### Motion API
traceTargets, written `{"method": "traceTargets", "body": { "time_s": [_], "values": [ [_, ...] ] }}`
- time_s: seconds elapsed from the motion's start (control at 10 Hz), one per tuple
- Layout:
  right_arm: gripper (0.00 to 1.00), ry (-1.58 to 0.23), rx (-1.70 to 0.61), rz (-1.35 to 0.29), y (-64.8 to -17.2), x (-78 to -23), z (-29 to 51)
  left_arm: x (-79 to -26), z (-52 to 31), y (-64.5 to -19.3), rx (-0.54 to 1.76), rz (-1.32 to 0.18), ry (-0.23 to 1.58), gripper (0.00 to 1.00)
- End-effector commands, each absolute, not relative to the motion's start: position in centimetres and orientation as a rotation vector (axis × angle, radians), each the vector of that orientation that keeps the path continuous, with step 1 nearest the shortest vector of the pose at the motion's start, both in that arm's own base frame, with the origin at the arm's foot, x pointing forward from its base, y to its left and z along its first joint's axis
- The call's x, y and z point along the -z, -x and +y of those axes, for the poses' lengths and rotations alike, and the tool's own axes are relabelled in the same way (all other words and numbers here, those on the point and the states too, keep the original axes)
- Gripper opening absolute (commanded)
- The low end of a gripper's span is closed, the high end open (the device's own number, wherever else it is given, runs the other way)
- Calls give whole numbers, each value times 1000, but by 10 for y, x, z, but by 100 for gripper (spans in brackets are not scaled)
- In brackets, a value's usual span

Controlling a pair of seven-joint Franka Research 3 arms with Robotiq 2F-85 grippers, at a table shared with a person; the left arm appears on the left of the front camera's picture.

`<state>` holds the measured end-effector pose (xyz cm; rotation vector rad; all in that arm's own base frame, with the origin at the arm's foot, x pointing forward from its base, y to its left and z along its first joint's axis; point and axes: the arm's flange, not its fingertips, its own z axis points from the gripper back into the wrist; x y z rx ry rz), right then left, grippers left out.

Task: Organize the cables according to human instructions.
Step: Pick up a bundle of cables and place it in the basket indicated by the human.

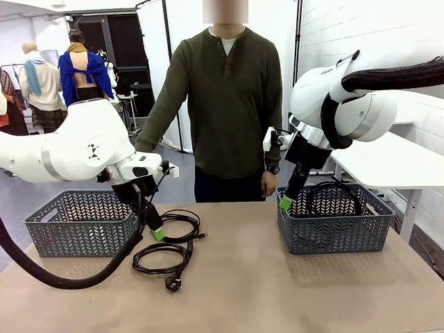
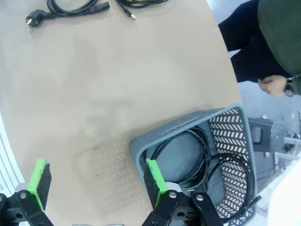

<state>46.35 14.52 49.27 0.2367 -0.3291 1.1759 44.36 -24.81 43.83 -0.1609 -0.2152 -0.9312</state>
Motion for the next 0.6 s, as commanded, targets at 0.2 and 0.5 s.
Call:
{"method": "traceTargets", "body": {
  "time_s": [0.2, 0.5],
  "values": [
    [100, -236, -1169, -330, -463, -493, 145, -434, -267, -441, 828, -196, 159, 100],
    [100, -236, -1169, -330, -463, -493, 145, -418, -288, -448, 687, -144, 142, 100]
  ]
}}
